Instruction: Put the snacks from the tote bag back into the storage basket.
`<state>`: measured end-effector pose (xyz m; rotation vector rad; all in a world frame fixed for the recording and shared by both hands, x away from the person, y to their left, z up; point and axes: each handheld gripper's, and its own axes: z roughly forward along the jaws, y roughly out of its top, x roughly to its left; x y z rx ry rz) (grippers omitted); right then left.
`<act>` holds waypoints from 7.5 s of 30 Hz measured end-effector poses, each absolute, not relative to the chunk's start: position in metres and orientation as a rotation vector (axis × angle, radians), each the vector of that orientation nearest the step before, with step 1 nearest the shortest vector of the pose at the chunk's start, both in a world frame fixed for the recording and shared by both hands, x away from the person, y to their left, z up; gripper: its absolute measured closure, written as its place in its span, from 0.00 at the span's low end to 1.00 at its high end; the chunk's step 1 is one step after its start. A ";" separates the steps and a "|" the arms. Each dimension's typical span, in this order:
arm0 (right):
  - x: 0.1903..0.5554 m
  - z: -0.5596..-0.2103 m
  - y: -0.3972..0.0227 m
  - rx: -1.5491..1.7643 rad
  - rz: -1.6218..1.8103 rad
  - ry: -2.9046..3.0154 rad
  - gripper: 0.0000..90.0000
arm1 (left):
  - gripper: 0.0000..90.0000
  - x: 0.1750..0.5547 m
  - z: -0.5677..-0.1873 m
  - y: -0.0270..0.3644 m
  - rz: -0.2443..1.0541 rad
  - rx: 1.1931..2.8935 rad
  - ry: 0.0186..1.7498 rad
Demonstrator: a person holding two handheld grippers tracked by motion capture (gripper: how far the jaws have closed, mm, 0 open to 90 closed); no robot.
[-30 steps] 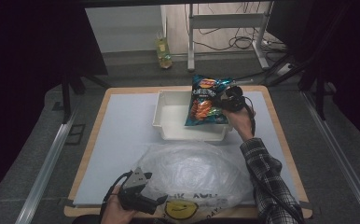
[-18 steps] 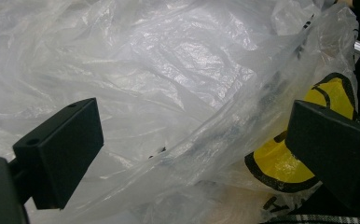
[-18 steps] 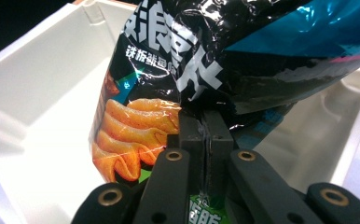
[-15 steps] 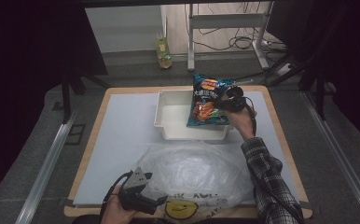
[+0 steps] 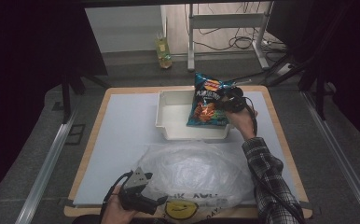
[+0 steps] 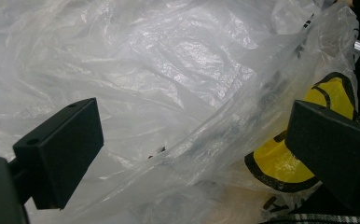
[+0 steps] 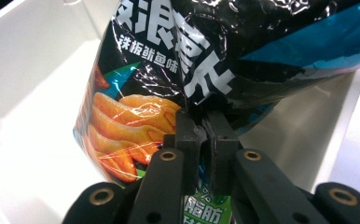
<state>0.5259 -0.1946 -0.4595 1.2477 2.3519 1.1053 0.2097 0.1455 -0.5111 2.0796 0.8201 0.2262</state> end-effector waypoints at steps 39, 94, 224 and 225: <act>0.512 -0.449 -0.194 1.224 1.100 2.349 0.68 | 0.05 0.205 -0.506 0.148 0.325 2.027 0.783; 0.489 -0.435 -0.193 1.144 1.077 2.378 0.27 | 0.03 0.199 -0.499 0.157 0.417 1.897 0.706; 0.384 -0.437 -0.196 0.897 1.147 2.412 0.14 | 0.04 0.199 -0.500 0.157 0.419 1.926 0.747; 0.383 -0.437 -0.196 0.898 1.148 2.411 0.14 | 0.04 0.199 -0.500 0.157 0.419 1.925 0.747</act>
